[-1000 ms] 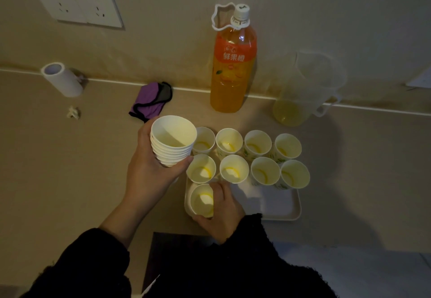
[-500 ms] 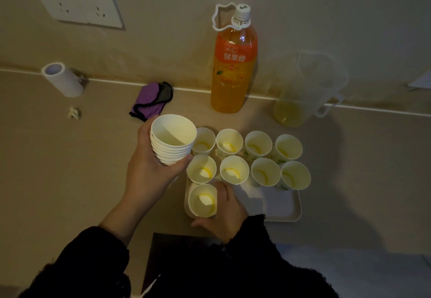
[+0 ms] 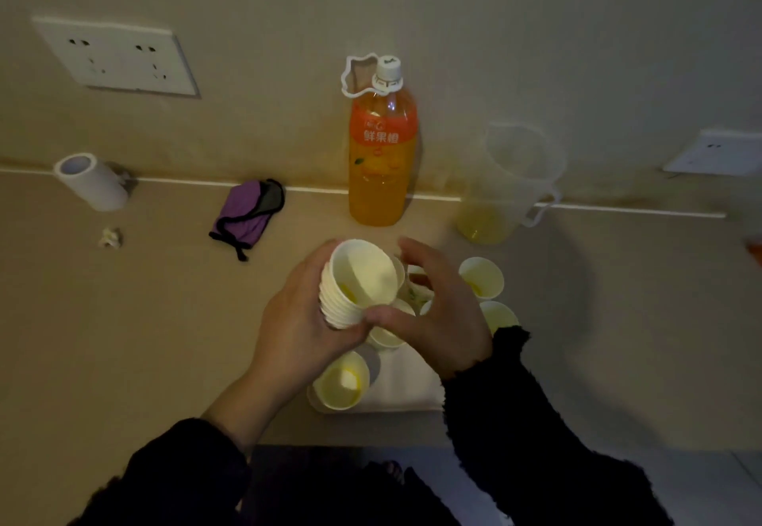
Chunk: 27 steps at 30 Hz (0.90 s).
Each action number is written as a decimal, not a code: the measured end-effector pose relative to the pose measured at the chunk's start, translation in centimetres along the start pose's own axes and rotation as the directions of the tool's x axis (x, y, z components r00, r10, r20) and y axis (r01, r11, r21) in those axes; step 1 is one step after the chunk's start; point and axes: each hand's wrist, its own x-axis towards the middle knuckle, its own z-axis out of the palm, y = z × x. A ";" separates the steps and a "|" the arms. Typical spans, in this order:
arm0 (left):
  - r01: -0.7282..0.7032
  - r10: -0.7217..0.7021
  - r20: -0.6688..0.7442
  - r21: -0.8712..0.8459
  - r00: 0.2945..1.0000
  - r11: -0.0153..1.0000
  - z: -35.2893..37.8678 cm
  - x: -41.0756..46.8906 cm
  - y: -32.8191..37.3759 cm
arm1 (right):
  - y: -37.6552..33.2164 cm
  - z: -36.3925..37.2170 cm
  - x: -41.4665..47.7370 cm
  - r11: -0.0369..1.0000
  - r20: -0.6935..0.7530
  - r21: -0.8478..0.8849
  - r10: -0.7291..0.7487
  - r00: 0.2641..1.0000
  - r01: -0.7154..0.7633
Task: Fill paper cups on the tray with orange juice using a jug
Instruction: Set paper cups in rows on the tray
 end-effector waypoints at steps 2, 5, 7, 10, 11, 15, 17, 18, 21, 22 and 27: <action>-0.062 0.058 0.052 0.073 0.997 0.995 0.5 0.0 0.4 | -0.9 -0.6 0.3 0.996 0.064 -0.082 0.028 0.998 -0.023; -0.134 0.119 0.092 0.178 0.989 0.975 0.7 0.2 0.6 | -1.2 -0.8 0.0 0.994 0.042 -0.094 -0.048 0.998 0.051; -0.147 0.123 0.125 0.209 0.985 0.967 0.6 0.4 0.5 | -0.8 -0.8 -0.3 0.985 0.041 -0.126 -0.115 0.993 0.119; -0.168 0.135 0.142 0.256 0.981 0.952 0.5 0.3 0.6 | 0.2 -0.8 -0.2 0.970 0.017 -0.143 -0.196 0.980 0.197; -0.167 0.131 0.146 0.274 0.981 0.947 0.6 0.3 0.7 | 0.4 -0.8 -0.2 0.966 0.002 -0.150 -0.214 0.977 0.212; -0.134 0.087 0.162 0.303 0.983 0.943 0.8 0.2 0.7 | 0.9 -0.9 0.0 0.975 -0.025 -0.126 -0.188 0.982 0.183; -0.126 0.080 0.156 0.315 0.984 0.941 0.8 0.2 0.5 | 0.8 -1.2 0.1 0.995 -0.045 -0.028 -0.099 0.994 0.097; -0.117 0.074 0.143 0.318 0.987 0.941 0.7 0.2 0.4 | 0.7 -1.5 0.2 0.998 -0.056 0.030 -0.054 0.997 0.056; -0.031 0.023 0.032 0.287 0.999 0.957 0.1 0.5 0.0 | 0.8 -2.7 0.6 0.976 -0.153 0.215 0.061 0.986 -0.027; 0.004 0.002 -0.021 0.274 1.000 0.962 -0.2 0.7 -0.1 | 1.0 -3.3 0.7 0.967 -0.211 0.251 0.090 0.973 -0.035; 0.114 -0.079 -0.192 0.176 0.978 0.978 -1.5 1.3 -0.6 | 3.3 -5.1 -0.3 0.985 -0.260 0.021 0.172 0.950 -0.173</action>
